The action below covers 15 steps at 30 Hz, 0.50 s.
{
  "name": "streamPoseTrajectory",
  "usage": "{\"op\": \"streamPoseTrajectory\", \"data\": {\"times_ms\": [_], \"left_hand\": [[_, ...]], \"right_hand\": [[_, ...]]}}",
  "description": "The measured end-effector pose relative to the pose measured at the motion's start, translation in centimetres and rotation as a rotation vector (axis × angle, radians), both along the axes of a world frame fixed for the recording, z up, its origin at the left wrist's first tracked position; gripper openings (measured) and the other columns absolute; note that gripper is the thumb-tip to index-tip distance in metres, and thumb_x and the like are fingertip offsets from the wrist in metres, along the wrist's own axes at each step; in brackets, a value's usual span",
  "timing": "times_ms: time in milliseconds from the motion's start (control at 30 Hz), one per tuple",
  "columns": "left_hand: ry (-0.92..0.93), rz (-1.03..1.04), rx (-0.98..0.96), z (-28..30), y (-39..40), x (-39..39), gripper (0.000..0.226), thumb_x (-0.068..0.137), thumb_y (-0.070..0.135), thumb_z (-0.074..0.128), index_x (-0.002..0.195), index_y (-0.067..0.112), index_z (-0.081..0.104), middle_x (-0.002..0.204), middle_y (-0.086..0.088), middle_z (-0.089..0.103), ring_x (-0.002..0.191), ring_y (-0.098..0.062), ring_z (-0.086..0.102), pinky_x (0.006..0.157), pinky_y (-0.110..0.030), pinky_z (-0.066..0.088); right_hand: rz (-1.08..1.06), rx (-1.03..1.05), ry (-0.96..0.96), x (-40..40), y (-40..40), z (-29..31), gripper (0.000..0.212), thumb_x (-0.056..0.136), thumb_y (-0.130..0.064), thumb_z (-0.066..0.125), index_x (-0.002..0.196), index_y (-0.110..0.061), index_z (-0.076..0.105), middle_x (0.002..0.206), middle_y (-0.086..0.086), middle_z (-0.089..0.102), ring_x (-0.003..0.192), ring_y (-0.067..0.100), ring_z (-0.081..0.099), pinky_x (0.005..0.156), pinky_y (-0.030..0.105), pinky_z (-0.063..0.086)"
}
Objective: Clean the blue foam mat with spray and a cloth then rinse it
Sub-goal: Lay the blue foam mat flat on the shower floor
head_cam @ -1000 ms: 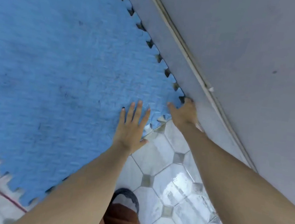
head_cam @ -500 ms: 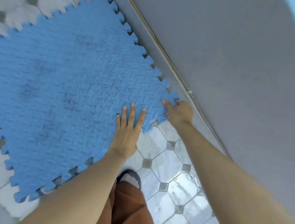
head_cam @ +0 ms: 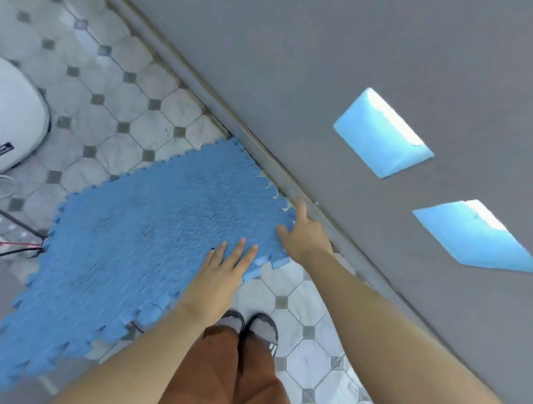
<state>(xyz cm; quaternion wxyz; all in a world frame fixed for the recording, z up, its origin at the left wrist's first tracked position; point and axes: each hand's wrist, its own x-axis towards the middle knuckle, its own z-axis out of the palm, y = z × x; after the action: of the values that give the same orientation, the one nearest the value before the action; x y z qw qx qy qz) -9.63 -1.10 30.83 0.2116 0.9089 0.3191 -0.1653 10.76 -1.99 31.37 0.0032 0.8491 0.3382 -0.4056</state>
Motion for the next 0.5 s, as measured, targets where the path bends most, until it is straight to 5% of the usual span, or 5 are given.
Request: {"op": "streamPoseTrajectory", "data": {"times_ms": [133, 267, 500], "left_hand": [[0.071, -0.054, -0.161, 3.6, -0.7, -0.7, 0.099, 0.08, -0.015, 0.039, 0.151, 0.032, -0.012, 0.162, 0.001, -0.008, 0.147, -0.032, 0.004, 0.12, -0.043, 0.007], [0.098, -0.144, -0.237, 7.1, -2.9, -0.7, 0.102, 0.082, -0.015, 0.038, 0.145, 0.042, -0.019, 0.161, 0.005, -0.012, 0.148, -0.032, -0.002, 0.118, -0.047, 0.003], [0.158, -0.428, -0.318, 12.7, -8.4, 2.2, 0.105, 0.082, -0.019, 0.035, 0.141, 0.044, -0.025, 0.161, -0.009, -0.01, 0.148, -0.032, -0.002, 0.12, -0.047, 0.006]], "right_hand": [[0.209, -0.019, -0.124, -1.4, -2.3, 2.9, 0.047, 0.099, -0.026, 0.034, 0.145, -0.029, 0.034, 0.129, 0.014, 0.042, 0.112, 0.037, 0.048, 0.077, 0.039, 0.042], [0.132, -0.066, -0.074, -1.3, -7.5, 5.5, 0.034, 0.101, -0.033, 0.03, 0.114, -0.018, 0.057, 0.116, 0.012, 0.044, 0.106, 0.035, 0.049, 0.084, 0.04, 0.043], [-0.186, -0.143, -0.078, -1.1, -18.6, 11.0, 0.036, 0.1, -0.039, 0.034, 0.11, -0.018, 0.061, 0.118, 0.01, 0.046, 0.112, 0.032, 0.046, 0.089, 0.041, 0.044]]}}
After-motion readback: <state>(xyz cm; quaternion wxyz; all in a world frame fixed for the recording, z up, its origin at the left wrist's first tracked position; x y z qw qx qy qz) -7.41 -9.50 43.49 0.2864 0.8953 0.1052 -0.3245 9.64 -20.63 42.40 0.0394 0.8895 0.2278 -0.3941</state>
